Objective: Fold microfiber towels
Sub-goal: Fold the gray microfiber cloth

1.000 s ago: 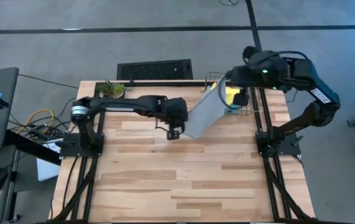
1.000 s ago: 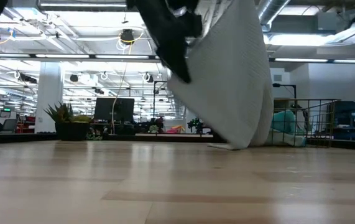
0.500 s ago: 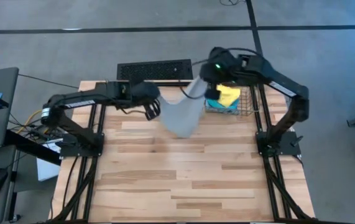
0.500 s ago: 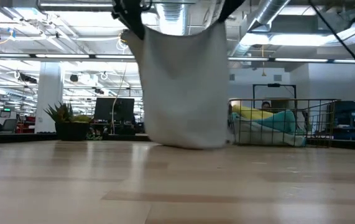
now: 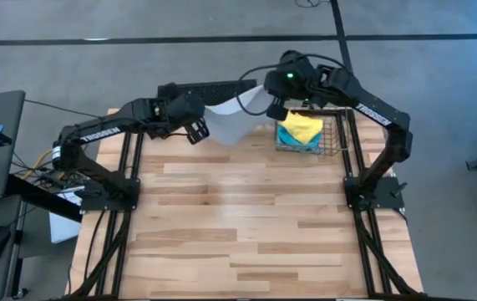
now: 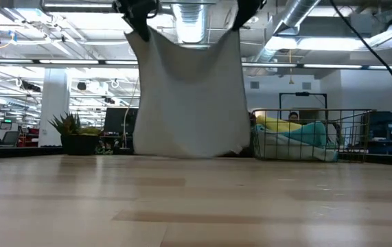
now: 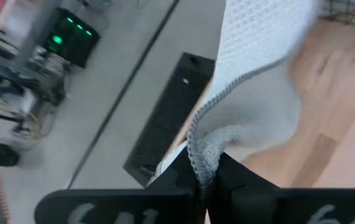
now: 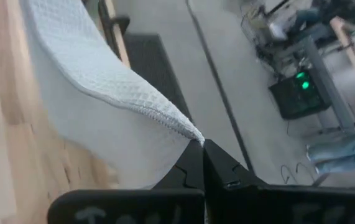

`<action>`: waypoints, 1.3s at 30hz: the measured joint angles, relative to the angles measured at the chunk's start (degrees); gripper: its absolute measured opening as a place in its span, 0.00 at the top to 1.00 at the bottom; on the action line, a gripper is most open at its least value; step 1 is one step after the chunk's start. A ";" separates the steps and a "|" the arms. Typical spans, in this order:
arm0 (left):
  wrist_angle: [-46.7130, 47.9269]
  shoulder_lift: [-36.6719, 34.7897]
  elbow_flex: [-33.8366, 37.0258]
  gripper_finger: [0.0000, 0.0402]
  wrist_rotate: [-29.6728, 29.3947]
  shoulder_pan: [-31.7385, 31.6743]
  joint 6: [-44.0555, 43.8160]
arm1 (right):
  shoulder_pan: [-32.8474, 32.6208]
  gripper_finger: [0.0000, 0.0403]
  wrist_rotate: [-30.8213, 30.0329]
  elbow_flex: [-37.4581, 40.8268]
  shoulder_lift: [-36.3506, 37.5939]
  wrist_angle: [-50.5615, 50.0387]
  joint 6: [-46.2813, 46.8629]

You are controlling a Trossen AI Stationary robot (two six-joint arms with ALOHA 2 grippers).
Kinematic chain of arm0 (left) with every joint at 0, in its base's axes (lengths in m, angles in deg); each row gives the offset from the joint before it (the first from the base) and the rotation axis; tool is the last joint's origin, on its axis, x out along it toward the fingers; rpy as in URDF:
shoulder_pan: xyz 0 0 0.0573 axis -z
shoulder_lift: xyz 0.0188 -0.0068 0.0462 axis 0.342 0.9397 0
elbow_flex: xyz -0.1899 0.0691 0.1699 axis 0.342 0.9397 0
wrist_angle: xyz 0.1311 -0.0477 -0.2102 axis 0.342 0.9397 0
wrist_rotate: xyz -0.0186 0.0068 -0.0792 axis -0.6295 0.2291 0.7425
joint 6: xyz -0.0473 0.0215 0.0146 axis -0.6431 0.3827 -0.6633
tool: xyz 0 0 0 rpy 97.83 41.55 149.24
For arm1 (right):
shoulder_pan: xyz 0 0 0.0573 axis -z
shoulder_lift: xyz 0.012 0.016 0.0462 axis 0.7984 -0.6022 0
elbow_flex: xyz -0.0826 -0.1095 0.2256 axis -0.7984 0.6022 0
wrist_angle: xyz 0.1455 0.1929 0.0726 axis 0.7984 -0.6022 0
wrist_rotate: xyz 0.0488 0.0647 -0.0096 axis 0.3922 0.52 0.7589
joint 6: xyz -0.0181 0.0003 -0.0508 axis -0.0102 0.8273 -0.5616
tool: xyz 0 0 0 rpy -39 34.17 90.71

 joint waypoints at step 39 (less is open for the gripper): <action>18.66 3.80 -1.18 1.00 18.04 45.11 -49.61 | -29.54 0.99 10.53 12.39 1.75 -23.33 24.90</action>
